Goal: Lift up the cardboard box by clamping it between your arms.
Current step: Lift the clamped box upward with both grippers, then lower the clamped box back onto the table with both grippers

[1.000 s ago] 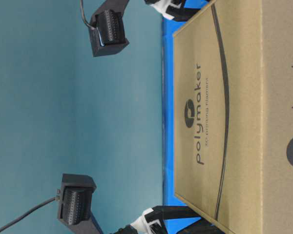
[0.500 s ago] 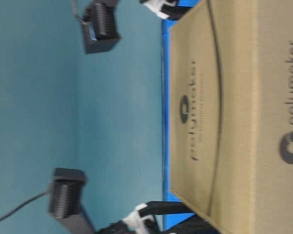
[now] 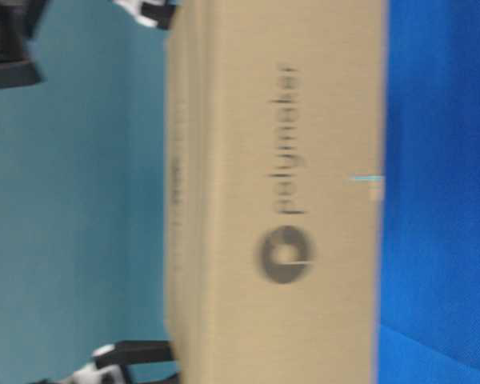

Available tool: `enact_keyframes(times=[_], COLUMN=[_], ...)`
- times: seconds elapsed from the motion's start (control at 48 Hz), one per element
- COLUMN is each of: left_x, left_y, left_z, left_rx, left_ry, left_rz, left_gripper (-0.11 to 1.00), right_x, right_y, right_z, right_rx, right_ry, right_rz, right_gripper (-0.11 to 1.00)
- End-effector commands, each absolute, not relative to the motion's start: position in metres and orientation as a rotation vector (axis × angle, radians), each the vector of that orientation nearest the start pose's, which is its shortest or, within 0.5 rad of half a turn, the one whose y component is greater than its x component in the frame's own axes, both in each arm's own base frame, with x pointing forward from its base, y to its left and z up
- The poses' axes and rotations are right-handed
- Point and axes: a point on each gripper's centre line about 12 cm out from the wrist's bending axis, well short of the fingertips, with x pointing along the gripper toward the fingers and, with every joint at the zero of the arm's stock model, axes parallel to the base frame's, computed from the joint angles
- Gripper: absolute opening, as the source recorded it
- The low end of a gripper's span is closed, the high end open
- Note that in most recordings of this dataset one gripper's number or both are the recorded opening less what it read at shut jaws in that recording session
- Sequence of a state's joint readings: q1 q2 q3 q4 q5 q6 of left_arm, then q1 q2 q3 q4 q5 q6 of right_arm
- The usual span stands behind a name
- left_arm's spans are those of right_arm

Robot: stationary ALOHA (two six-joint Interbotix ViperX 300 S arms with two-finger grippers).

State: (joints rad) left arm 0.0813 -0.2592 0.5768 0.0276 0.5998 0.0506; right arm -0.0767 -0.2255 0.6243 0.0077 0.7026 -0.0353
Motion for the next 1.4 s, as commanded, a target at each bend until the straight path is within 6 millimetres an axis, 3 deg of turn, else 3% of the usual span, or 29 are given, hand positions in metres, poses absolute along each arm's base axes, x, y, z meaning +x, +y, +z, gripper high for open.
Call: enact_keyframes(times=[0.0, 0.354, 0.688, 1.125, 1.376], left_x=[0.349, 0.345, 0.345, 0.345, 0.346], left_y=[0.034, 0.040, 0.041, 0.043, 0.043], left_z=[0.298, 0.374, 0.421, 0.425, 0.403], left_rx=[0.026, 0.055, 0.062, 0.057, 0.049], left_ry=[0.771, 0.716, 0.691, 0.694, 0.735], left_rz=[0.077, 0.087, 0.094, 0.099, 0.099], left_gripper=[0.86, 0.86, 0.86, 0.86, 0.86], right_x=[0.338, 0.334, 0.328, 0.326, 0.327], right_y=[-0.027, -0.033, -0.034, -0.036, -0.038], right_z=[0.261, 0.332, 0.403, 0.392, 0.367], right_rx=[0.033, 0.037, 0.032, 0.017, 0.021], right_ry=[0.960, 0.921, 0.875, 0.921, 0.944], right_rz=[-0.063, -0.079, -0.080, -0.080, -0.082], right_gripper=[0.99, 0.99, 0.99, 0.99, 0.99])
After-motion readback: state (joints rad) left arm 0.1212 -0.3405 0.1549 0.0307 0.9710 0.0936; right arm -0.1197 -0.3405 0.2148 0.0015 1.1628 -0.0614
